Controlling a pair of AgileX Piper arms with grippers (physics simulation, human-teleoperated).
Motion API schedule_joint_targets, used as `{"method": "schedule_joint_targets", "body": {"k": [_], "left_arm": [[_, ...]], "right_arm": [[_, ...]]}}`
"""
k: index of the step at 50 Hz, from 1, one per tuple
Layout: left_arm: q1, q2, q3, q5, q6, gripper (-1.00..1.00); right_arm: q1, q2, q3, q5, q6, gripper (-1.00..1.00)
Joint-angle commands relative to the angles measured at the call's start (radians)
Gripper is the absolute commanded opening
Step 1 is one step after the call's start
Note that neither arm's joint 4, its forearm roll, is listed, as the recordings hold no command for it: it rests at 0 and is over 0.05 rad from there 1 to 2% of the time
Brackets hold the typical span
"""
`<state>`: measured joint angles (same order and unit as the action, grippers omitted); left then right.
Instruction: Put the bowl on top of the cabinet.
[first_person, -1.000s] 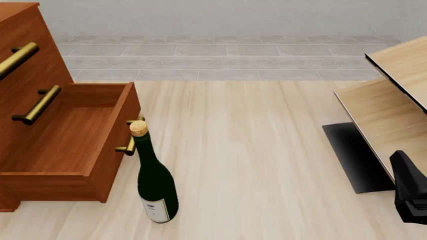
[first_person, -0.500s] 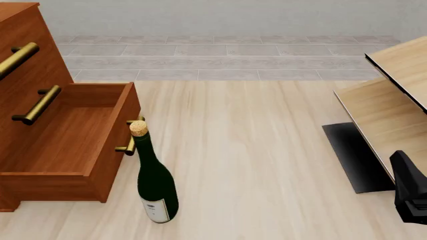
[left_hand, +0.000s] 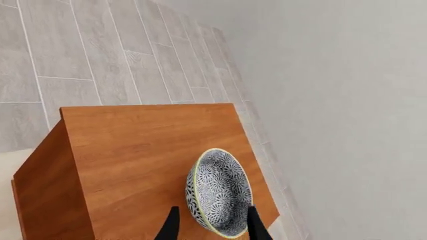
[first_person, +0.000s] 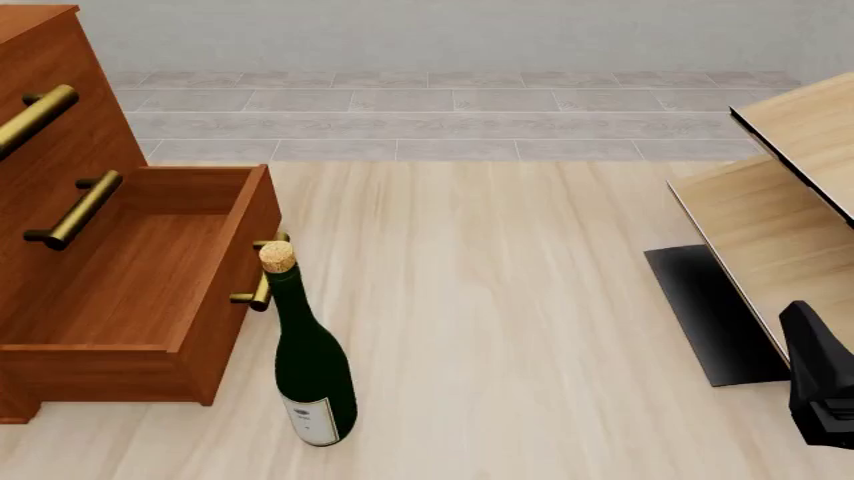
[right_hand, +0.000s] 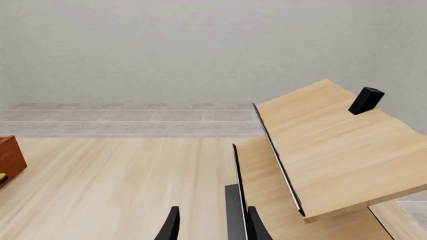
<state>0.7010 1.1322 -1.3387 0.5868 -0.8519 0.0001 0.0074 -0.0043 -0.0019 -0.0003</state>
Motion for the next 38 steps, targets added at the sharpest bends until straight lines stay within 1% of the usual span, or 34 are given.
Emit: {"method": "schedule_joint_targets", "body": {"k": [1,16,38], "left_arm": [[-0.002,-0.031,-0.024,0.011,0.005,1.00],[-0.005,-0.055,-0.079,0.026,0.019,1.00],[-0.057,-0.078,-0.144,0.048,0.040,1.00]], "right_arm": [[0.000,0.000,0.000,0.000,0.000,1.00],[0.000,0.000,0.000,0.000,0.000,1.00],[0.000,0.000,0.000,0.000,0.000,1.00]]}}
